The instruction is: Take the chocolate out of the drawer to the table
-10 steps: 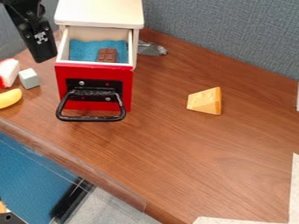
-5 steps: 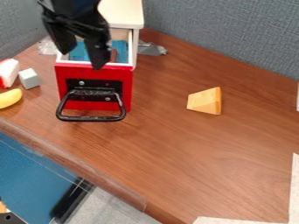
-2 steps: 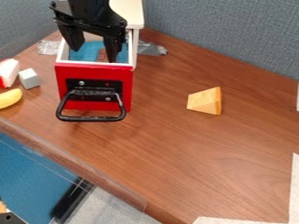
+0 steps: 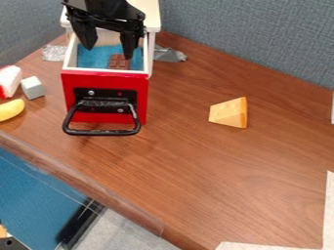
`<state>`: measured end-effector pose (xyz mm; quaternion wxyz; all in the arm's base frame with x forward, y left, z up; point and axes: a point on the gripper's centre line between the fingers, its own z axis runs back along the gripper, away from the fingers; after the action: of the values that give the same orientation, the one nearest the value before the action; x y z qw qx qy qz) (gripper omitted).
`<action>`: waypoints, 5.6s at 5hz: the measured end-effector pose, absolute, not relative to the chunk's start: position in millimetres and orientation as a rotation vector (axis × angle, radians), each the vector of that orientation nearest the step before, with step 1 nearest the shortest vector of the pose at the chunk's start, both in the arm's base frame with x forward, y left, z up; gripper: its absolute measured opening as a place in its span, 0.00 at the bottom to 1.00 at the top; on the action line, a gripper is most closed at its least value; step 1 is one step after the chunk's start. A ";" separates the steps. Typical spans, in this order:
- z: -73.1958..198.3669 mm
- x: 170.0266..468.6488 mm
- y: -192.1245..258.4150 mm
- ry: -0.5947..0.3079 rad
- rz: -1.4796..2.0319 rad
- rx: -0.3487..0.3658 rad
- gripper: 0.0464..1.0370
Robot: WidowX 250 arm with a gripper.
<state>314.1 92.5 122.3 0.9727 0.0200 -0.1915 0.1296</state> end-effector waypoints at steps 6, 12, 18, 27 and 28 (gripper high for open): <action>96.6 332.1 107.6 -0.411 0.438 0.084 0.96; 68.8 336.9 105.4 -0.402 0.470 0.093 0.91; 147.7 325.2 84.2 -0.535 0.314 -0.053 0.57; 19.8 275.0 -96.1 -0.273 -0.259 -0.102 0.57; 10.3 276.6 -93.9 -0.251 -0.253 -0.095 0.57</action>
<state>276.6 -93.9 10.3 0.9831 -0.0470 -0.1249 -0.1256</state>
